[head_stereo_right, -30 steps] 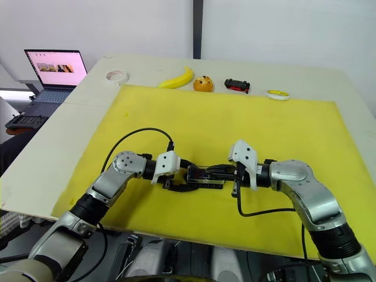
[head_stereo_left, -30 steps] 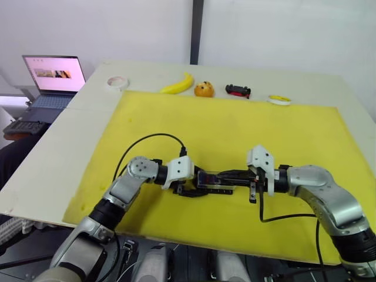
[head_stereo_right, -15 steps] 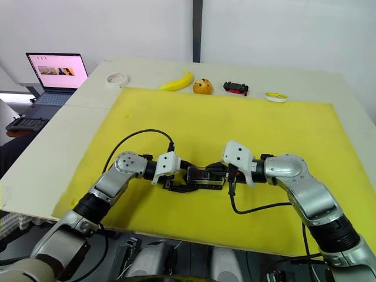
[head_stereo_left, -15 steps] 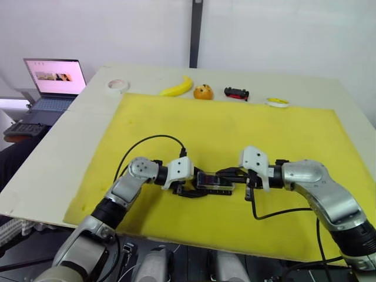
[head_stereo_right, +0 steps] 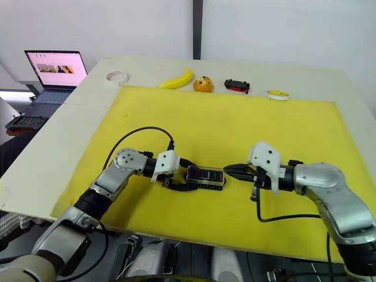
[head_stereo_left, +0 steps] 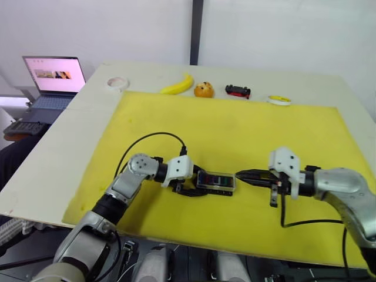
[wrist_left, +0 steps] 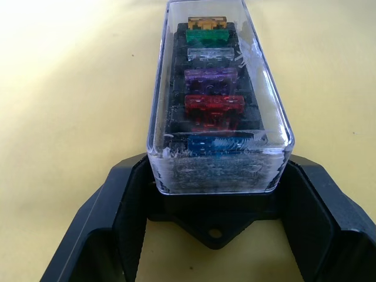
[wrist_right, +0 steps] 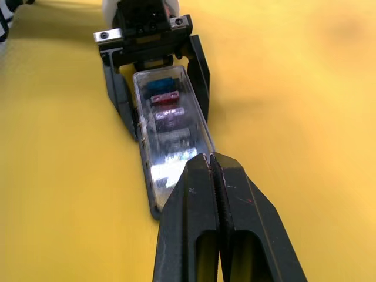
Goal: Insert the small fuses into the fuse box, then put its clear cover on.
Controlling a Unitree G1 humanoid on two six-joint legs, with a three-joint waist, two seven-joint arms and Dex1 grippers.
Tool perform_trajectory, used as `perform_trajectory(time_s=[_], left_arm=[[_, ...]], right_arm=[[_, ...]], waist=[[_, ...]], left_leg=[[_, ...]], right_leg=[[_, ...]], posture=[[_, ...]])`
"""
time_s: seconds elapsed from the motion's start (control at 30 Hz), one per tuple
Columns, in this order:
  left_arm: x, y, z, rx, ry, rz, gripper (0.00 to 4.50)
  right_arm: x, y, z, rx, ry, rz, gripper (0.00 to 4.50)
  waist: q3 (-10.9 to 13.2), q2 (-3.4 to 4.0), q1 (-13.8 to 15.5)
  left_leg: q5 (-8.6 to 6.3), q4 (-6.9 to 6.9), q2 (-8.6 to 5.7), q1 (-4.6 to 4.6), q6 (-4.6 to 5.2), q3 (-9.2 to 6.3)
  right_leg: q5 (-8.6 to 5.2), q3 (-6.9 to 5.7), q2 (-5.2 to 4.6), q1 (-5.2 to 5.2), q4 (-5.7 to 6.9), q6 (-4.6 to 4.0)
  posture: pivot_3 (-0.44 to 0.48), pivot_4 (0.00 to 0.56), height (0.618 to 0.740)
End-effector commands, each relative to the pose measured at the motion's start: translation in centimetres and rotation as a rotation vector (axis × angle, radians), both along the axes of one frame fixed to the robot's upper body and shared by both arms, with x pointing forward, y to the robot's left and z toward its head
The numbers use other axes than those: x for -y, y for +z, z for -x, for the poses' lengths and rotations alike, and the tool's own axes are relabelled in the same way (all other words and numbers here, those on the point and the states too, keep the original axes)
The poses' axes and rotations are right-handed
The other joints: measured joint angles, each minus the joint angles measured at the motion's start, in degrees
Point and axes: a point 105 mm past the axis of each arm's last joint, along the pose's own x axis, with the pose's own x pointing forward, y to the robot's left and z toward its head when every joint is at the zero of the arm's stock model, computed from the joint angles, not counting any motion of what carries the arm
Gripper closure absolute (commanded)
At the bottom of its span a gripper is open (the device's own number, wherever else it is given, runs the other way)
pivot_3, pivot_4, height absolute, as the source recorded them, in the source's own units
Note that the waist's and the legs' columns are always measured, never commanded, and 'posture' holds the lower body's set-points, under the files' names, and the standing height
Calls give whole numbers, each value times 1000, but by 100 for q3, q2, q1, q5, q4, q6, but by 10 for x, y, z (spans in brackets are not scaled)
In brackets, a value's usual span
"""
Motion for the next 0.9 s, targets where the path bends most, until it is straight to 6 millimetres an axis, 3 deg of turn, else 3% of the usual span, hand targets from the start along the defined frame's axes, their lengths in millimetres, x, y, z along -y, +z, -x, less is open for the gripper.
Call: perform_trajectory(time_s=[0.03, 0.1, 0.23, 0.3, 0.4, 0.47, 0.63, 0.8, 0.9], left_arm=[[-3, -3, 1, 0, -30, -27, 1891], [-3, -3, 0, -1, -30, -28, 1891], [-11, 2, -6, -13, -7, -31, 20], [-28, 10, -7, -27, 11, -38, 0], [-51, 20, -1, -48, 10, -56, 0], [-80, 33, 10, -78, 6, -89, 0], [-143, 90, 42, -188, 114, -132, 0], [-177, 120, 49, -166, 270, -169, 0], [-182, 126, 50, -170, 295, -154, 0]], right_arm=[[23, 18, 14, 33, 13, 72, 3850], [28, 20, 19, 10, 13, 85, 3071], [30, 32, 25, -1, 19, 63, 1150], [30, 37, 27, 5, 20, 66, 64], [34, 41, 28, 9, 15, 73, 64], [40, 46, 29, 10, 3, 80, 64], [57, 58, 37, -1, -30, 97, 64], [67, 64, 44, -12, -59, 102, 64], [68, 62, 45, -11, -68, 101, 64]], waist=[[2, 0, 1], [2, -1, -21], [4, 3, -24], [8, 1, -29], [16, 5, -38], [25, 17, -42], [81, 13, -23], [89, 31, 9], [91, 31, -17]], left_leg=[[0, 1, 0, -1, 0, 0], [-1, 2, -1, 0, 1, 1], [0, 3, 1, 10, 2, 1], [0, 2, 1, 8, 2, 0], [0, 1, 6, -1, 2, 1], [0, 0, 8, 0, 1, -1], [0, 3, 10, -4, 0, -1], [-3, 4, -5, -3, 5, -1], [-3, 4, -5, -2, 5, -1]], right_leg=[[0, -1, 0, 1, -2, -1], [0, 0, 0, 3, -3, 0], [-1, 0, 2, 9, 2, -2], [0, 0, 4, 7, 1, 1], [1, 0, 10, -4, 2, 3], [1, 0, 12, -5, 2, 3], [-11, 1, 8, -4, 1, -19], [-12, -3, -11, 11, -15, -20], [-12, -3, -10, 9, -14, -20]], posture=[[0, 150, 740], [0, 150, 740], [0, 150, 740], [0, 150, 740], [0, 150, 740], [0, 150, 740], [0, 150, 740], [0, 150, 740], [0, 150, 740]])
